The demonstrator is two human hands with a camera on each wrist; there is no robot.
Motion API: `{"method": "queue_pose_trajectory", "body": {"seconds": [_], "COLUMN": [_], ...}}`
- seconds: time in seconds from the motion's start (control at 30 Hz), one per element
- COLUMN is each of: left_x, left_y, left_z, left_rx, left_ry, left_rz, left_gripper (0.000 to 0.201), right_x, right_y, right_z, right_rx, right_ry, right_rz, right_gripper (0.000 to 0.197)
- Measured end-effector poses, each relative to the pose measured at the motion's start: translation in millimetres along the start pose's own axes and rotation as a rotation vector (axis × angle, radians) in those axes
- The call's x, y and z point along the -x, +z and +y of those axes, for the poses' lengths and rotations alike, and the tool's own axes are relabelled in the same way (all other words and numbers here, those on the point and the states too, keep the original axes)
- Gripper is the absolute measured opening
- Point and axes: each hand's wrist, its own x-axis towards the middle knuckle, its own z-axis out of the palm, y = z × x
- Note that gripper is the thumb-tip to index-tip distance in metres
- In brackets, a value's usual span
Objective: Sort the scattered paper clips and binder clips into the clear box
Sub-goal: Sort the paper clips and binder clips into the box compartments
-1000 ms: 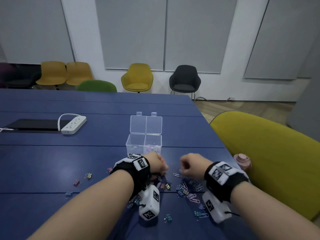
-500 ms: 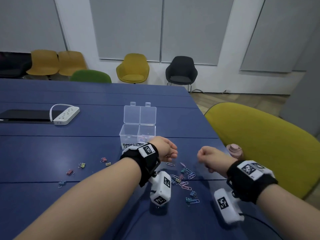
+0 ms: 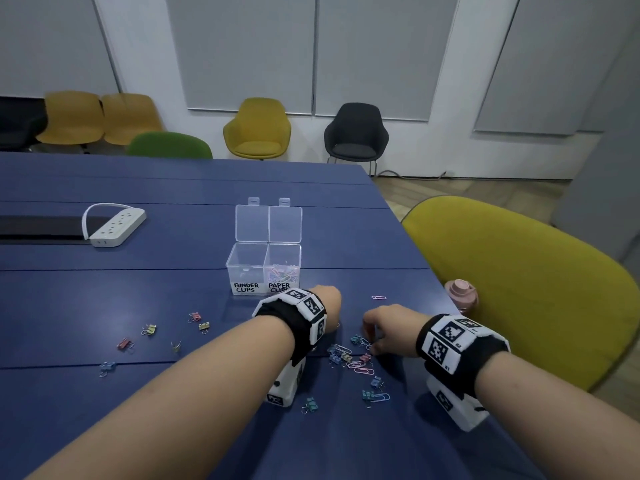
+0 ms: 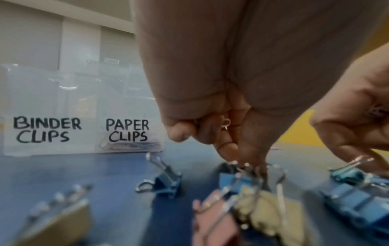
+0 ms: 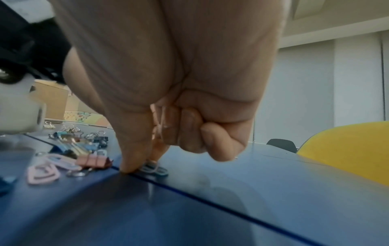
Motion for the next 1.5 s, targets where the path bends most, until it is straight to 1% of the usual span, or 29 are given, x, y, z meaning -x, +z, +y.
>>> {"method": "queue_pose_trajectory", "body": {"seconds": [0.07, 0.13, 0.2, 0.27, 0.3, 0.33, 0.37, 0.4, 0.43, 0.47, 0.53, 0.6, 0.7, 0.73, 0.77, 0.83, 0.87, 0.9, 0.97, 1.0, 1.03, 1.07, 1.1, 1.13, 1.17, 1.2, 1.27, 1.37, 1.5], "left_x": [1.2, 5.3, 9.5, 13.6, 14.5, 15.7, 18.7, 22.7, 26.2, 28.2, 30.7, 33.1, 33.7, 33.0, 32.3, 34.5, 36.6, 38.3, 40.4, 41.5, 41.5, 40.6, 40.2, 40.3, 39.9, 39.6, 40.1, 42.1, 41.6], "left_y": [3.0, 3.8, 2.5, -2.5, -4.4, -5.8, -7.0, -7.9, -8.7, -9.0, -9.9, -11.8, -12.6, -12.4, -11.7, -10.6, -10.2, -9.0, -5.8, -4.5, -3.0, -1.4, -0.3, 0.5, 1.7, 2.8, 4.1, 4.8, 5.7], "left_z": [-5.2, -7.6, -9.1, -12.0, -13.8, -16.7, -19.0, -22.0, -23.9, -25.6, -27.8, -24.5, -15.2, -12.5, -10.7, -6.3, -3.8, -1.9, 2.4, 4.7, 6.7, 8.2, 9.0, 9.7, 10.0, 10.3, 9.4, 2.6, -6.5], "left_rx": [-0.005, 0.024, 0.153, 0.441, 0.708, 0.996, 1.269, 1.466, 1.572, 1.627, 1.627, 1.595, 1.515, 1.439, 1.281, 0.826, 0.645, 0.520, 0.363, 0.311, 0.270, 0.240, 0.218, 0.206, 0.201, 0.201, 0.203, 0.216, 0.238], "left_ry": [-0.015, -0.002, 0.008, -0.019, -0.048, -0.090, -0.130, -0.147, -0.154, -0.152, -0.118, -0.102, -0.081, -0.058, -0.007, 0.115, 0.173, 0.214, 0.255, 0.264, 0.267, 0.269, 0.271, 0.275, 0.279, 0.280, 0.273, 0.246, 0.201], "left_rz": [0.005, 0.024, 0.049, 0.044, 0.035, 0.016, -0.011, -0.060, -0.124, -0.172, -0.236, -0.270, -0.268, -0.230, -0.167, -0.025, 0.019, 0.042, 0.072, 0.087, 0.095, 0.098, 0.099, 0.099, 0.101, 0.105, 0.121, 0.119, 0.079], "left_gripper": [0.023, 0.024, 0.017, 0.024, 0.026, 0.026, 0.027, 0.027, 0.025, 0.024, 0.022, 0.020, 0.022, 0.025, 0.026, 0.016, 0.014, 0.016, 0.024, 0.027, 0.030, 0.032, 0.034, 0.034, 0.034, 0.032, 0.028, 0.023, 0.027], "right_x": [-1.7, -1.5, -2.3, -1.5, -0.4, 1.2, 3.1, 3.9, 4.0, 4.6, 2.7, -0.6, -6.6, -9.0, -11.9, -17.8, -20.3, -23.3, -31.1, -33.1, -33.0, -33.3, -34.3, -36.1, -35.5, -33.9, -25.9, -8.7, 20.0], "right_y": [0.8, 2.7, 5.0, 4.3, 3.4, 1.8, 0.2, -0.5, -1.3, -3.4, -6.5, -9.1, -9.0, -8.9, -9.2, -11.3, -12.6, -14.6, -18.1, -20.4, -22.8, -22.7, -22.3, -21.3, -20.1, -18.8, -16.3, -3.1, 16.1], "right_z": [0.1, -0.7, 0.0, 2.9, 5.6, 9.0, 12.7, 16.9, 21.5, 26.4, 33.7, 38.5, 41.9, 42.7, 43.7, 43.9, 43.2, 41.6, 40.0, 37.8, 33.7, 31.0, 27.9, 24.8, 21.2, 17.8, 15.1, 18.6, 12.2], "right_rx": [0.015, 0.029, 0.037, -0.001, -0.088, -0.268, -0.572, -0.927, -1.238, -1.446, -1.602, -1.659, -1.741, -1.755, -1.766, -1.763, -1.751, -1.739, -1.616, -1.423, -1.125, -0.770, -0.446, -0.190, -0.036, 0.036, 0.124, 0.175, 0.171], "right_ry": [0.010, 0.001, 0.014, 0.041, 0.060, 0.088, 0.132, 0.169, 0.189, 0.198, 0.209, 0.230, 0.296, 0.318, 0.339, 0.373, 0.385, 0.398, 0.413, 0.417, 0.415, 0.402, 0.370, 0.349, 0.328, 0.317, 0.287, 0.247, 0.192], "right_rz": [-0.005, -0.024, -0.054, -0.077, -0.059, -0.034, -0.010, 0.007, 0.041, 0.078, 0.133, 0.192, 0.245, 0.249, 0.251, 0.234, 0.227, 0.220, 0.238, 0.250, 0.231, 0.189, 0.115, 0.048, -0.003, -0.039, -0.073, -0.073, -0.133], "right_gripper": [0.024, 0.021, 0.015, 0.011, 0.010, 0.013, 0.017, 0.021, 0.025, 0.026, 0.024, 0.021, 0.017, 0.018, 0.020, 0.023, 0.024, 0.025, 0.023, 0.020, 0.018, 0.019, 0.025, 0.036, 0.046, 0.053, 0.056, 0.046, 0.038]}}
